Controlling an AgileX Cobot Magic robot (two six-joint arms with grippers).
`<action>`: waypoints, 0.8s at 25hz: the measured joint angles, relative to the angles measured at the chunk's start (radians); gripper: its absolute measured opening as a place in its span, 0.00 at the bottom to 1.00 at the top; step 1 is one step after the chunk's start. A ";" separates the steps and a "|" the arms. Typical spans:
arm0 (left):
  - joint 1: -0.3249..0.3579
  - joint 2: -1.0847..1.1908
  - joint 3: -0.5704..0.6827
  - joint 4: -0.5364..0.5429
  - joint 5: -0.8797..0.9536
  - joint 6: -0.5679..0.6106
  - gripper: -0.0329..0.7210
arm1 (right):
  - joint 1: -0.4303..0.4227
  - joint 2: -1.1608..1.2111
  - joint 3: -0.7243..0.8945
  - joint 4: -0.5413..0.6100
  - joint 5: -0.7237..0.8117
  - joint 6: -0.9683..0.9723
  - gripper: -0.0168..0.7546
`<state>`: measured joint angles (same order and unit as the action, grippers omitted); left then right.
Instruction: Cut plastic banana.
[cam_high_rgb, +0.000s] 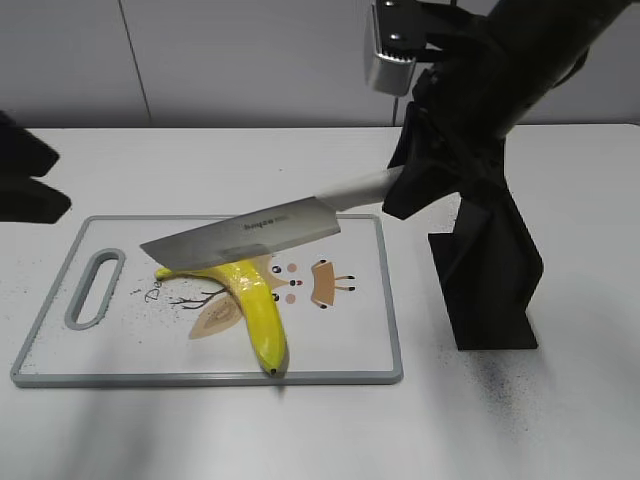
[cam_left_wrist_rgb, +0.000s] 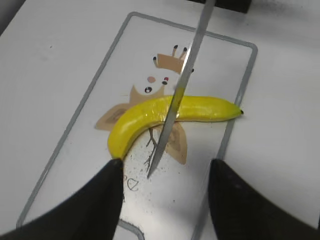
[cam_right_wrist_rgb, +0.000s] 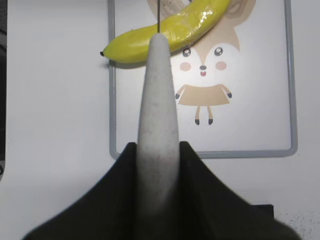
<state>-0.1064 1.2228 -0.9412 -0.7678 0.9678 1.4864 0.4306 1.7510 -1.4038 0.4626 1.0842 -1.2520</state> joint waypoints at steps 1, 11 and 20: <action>-0.016 0.042 -0.032 0.000 0.005 0.013 0.72 | 0.000 0.017 -0.023 0.009 0.008 -0.011 0.24; -0.145 0.350 -0.216 0.107 0.024 0.035 0.72 | 0.000 0.077 -0.126 0.040 0.028 -0.054 0.24; -0.149 0.435 -0.223 0.177 -0.044 0.035 0.52 | -0.004 0.079 -0.127 0.096 0.030 -0.079 0.24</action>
<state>-0.2551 1.6580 -1.1641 -0.5909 0.9239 1.5216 0.4271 1.8297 -1.5313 0.5584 1.1145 -1.3313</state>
